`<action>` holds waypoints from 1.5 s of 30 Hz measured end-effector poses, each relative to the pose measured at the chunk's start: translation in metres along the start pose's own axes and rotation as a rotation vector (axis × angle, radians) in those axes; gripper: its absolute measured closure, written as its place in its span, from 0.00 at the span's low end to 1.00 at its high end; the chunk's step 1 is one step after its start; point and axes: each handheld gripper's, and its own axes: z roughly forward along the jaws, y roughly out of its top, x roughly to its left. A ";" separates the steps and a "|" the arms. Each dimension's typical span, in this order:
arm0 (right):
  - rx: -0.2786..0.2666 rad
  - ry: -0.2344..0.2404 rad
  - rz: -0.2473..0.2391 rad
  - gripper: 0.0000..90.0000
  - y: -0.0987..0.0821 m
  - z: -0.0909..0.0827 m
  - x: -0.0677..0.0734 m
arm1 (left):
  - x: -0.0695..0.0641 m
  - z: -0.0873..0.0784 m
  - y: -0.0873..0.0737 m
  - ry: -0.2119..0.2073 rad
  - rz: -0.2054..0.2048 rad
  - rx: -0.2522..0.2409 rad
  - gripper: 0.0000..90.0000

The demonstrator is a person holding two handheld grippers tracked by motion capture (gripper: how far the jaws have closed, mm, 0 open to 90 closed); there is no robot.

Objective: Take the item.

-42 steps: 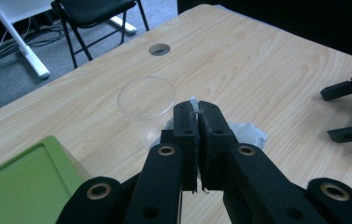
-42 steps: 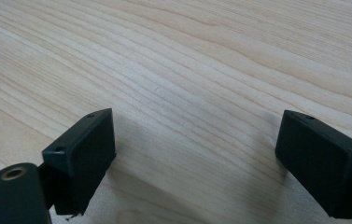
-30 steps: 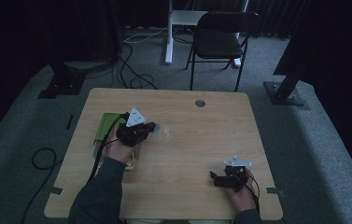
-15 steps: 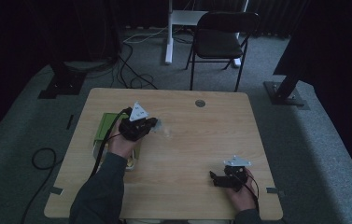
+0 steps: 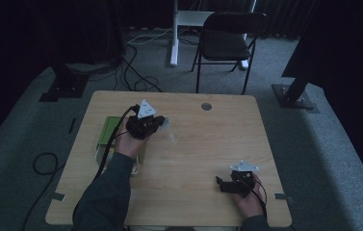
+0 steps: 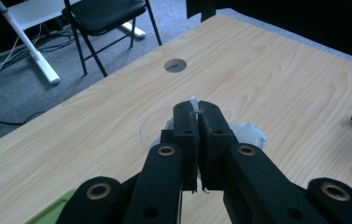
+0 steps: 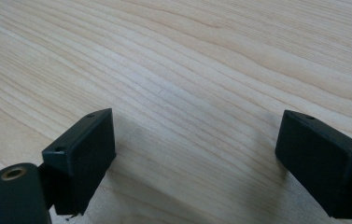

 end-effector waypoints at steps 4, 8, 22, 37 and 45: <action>0.001 0.001 0.000 0.13 0.000 0.000 0.000 | 0.001 0.005 0.005 -0.005 -0.008 -0.014 0.98; 0.001 0.001 0.000 0.13 0.000 0.000 0.000 | 0.004 0.010 0.005 -0.009 -0.028 -0.014 0.98; 0.001 0.003 -0.001 0.13 0.001 0.001 0.001 | 0.010 0.029 0.014 0.007 -0.035 0.000 0.98; 0.002 0.003 -0.002 0.13 0.001 0.001 0.001 | 0.013 0.047 0.010 0.009 -0.057 0.023 0.98; 0.001 0.003 -0.001 0.13 0.001 0.001 0.001 | 0.011 0.054 0.008 0.014 -0.057 0.034 0.98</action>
